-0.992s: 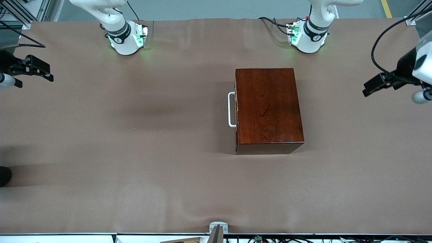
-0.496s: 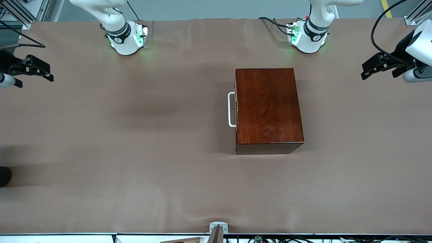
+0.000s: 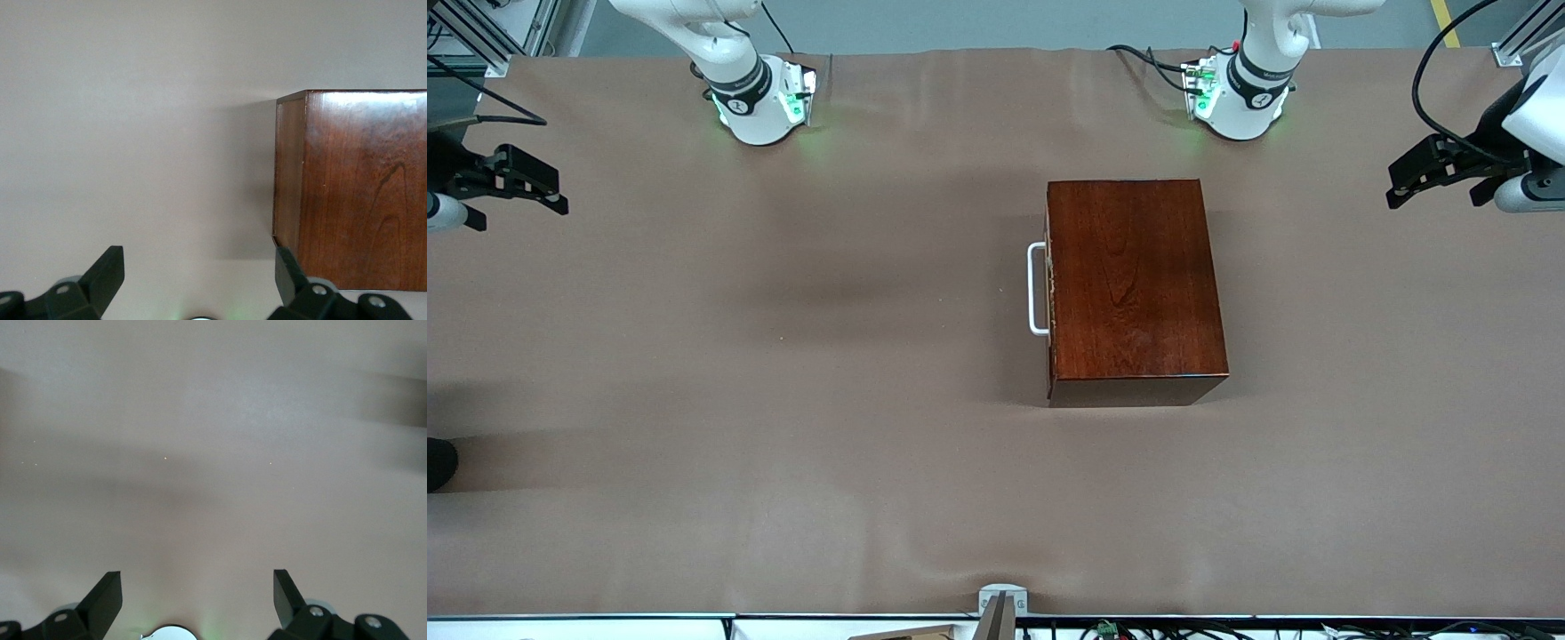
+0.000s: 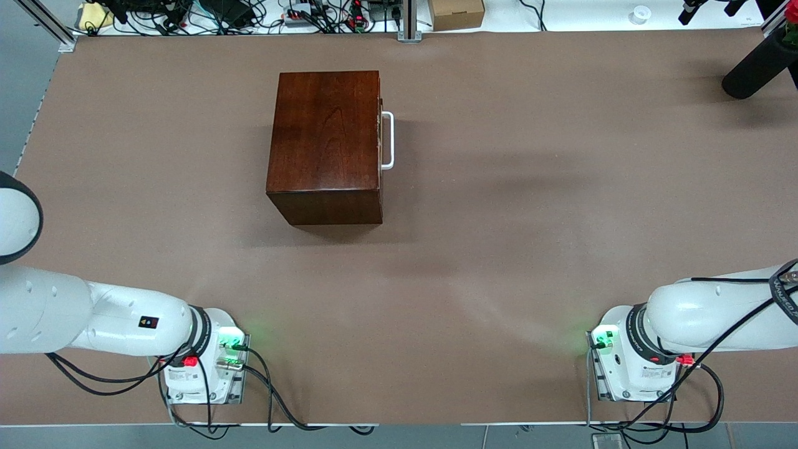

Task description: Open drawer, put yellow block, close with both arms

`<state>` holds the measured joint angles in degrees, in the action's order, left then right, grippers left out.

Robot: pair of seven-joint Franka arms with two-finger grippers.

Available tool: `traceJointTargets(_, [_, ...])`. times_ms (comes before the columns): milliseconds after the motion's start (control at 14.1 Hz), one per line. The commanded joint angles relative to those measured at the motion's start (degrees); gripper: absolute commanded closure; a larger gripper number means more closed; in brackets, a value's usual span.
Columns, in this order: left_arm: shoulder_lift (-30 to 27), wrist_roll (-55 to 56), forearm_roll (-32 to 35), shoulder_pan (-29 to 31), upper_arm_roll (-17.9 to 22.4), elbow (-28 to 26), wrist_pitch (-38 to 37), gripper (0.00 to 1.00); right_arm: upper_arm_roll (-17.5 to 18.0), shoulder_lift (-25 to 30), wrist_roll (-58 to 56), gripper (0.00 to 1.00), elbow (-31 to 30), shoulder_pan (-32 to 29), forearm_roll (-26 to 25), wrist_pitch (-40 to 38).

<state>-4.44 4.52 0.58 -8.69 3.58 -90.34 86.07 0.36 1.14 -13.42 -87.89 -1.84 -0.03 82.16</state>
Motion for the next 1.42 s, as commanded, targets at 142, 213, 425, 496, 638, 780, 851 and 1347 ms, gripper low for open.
traceJointTargets(142, [-0.7, -1.3, 1.2, 0.2, 0.9, 1.4, -1.9, 0.00, 0.4, 0.5, -0.1, 0.00, 0.1, -0.3, -0.8, -0.6])
traceJointTargets(213, [-0.7, -1.5, 1.1, 0.2, 0.9, 1.4, -2.0, 0.00, 0.4, 0.5, -0.1, 0.00, 0.1, -0.3, -0.8, -0.6])
traceJointTargets(425, [-0.9, -1.2, 1.1, 0.2, 0.6, 1.0, -2.1, 0.00, 0.4, 0.5, -0.1, 0.00, 0.1, -0.3, -0.8, -0.6])
traceJointTargets(496, [-0.9, -1.2, 1.1, 0.2, 0.4, 0.9, -2.1, 0.00, 0.4, 0.5, -0.1, 0.00, 0.1, -0.3, -0.8, -0.6])
traceJointTargets(638, [-0.9, -1.3, 0.9, 4.2, -3.9, 0.7, -2.1, 0.00, 0.4, 0.5, -0.1, 0.00, 0.0, -0.3, -0.8, -0.6])
traceJointTargets(780, [-0.9, -1.3, 0.8, 9.9, -11.1, 0.7, -2.1, 0.00, 0.4, 0.5, -0.1, 0.00, 0.0, -0.3, -0.8, -0.6])
traceJointTargets(851, [-0.9, -1.5, 0.8, 10.7, -11.8, 0.7, -2.3, 0.00, 0.4, 0.5, -0.1, 0.00, 0.0, -0.3, -0.8, -0.6])
traceJointTargets(1347, [-0.6, -2.1, 0.3, 11.3, -11.7, 1.7, -3.0, 0.00, 0.4, 0.5, -0.1, 0.00, 0.0, -0.3, -0.8, -0.6])
